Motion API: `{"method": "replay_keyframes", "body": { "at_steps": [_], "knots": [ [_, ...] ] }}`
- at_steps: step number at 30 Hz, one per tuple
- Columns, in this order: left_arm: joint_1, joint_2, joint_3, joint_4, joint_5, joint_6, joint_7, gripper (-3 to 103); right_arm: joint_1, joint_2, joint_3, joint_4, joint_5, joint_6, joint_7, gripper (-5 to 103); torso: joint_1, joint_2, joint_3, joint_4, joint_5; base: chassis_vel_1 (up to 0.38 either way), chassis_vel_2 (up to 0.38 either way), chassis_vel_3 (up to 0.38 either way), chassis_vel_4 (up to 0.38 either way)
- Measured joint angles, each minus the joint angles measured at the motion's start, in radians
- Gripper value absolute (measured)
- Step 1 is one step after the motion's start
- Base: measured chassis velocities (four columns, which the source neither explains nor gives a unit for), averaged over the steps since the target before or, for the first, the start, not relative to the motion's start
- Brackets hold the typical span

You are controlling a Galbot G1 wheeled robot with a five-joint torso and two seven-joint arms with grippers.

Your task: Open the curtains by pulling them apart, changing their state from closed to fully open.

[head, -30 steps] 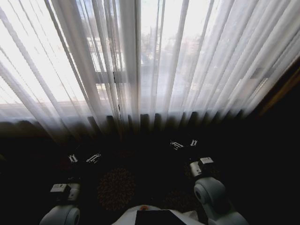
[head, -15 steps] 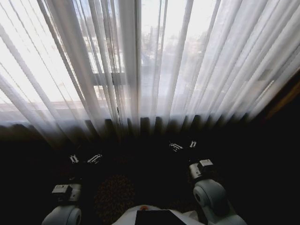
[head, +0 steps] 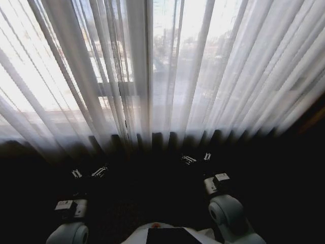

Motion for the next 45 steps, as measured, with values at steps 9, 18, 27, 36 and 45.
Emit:
{"method": "replay_keyframes", "body": {
  "at_steps": [9, 18, 27, 36, 45],
  "knots": [
    [0.002, -0.01, 0.003, -0.001, 0.01, -0.006, -0.198, 100, -0.004, 0.002, -0.004, -0.004, -0.003, 0.004, 0.0, 100, 0.0, 0.0, 0.0, 0.0002, 0.0004, -0.158, 0.147, 0.166, -0.152],
    [0.009, -0.017, -0.003, -0.001, 0.012, -0.017, -0.646, 100, 0.001, 0.003, -0.029, -0.004, -0.011, 0.005, 0.0, 100, 0.0, 0.0, 0.0, 0.0001, 0.0, -0.128, 0.148, 0.116, -0.147],
    [0.012, -0.023, 0.001, -0.001, 0.017, -0.018, -0.758, 100, -0.005, 0.001, -0.024, 0.0, -0.011, 0.005, 0.001, 100, 0.0, 0.0, 0.0, -0.0001, -0.0002, -0.158, 0.169, 0.149, -0.172],
    [0.013, -0.019, 0.002, 0.0, 0.018, -0.021, -0.811, 100, -0.02, 0.01, -0.022, 0.011, -0.016, 0.005, 0.001, 100, 0.0, 0.0, 0.0, 0.0001, 0.0002, -0.156, 0.123, 0.155, -0.108],
    [0.005, -0.018, -0.002, 0.002, 0.015, -0.021, -0.834, 100, -0.021, 0.017, -0.028, 0.012, -0.026, 0.005, 0.001, 100, 0.0, 0.0, 0.0, 0.0, -0.0001, -0.135, 0.144, 0.13, -0.143]
  ]
}}
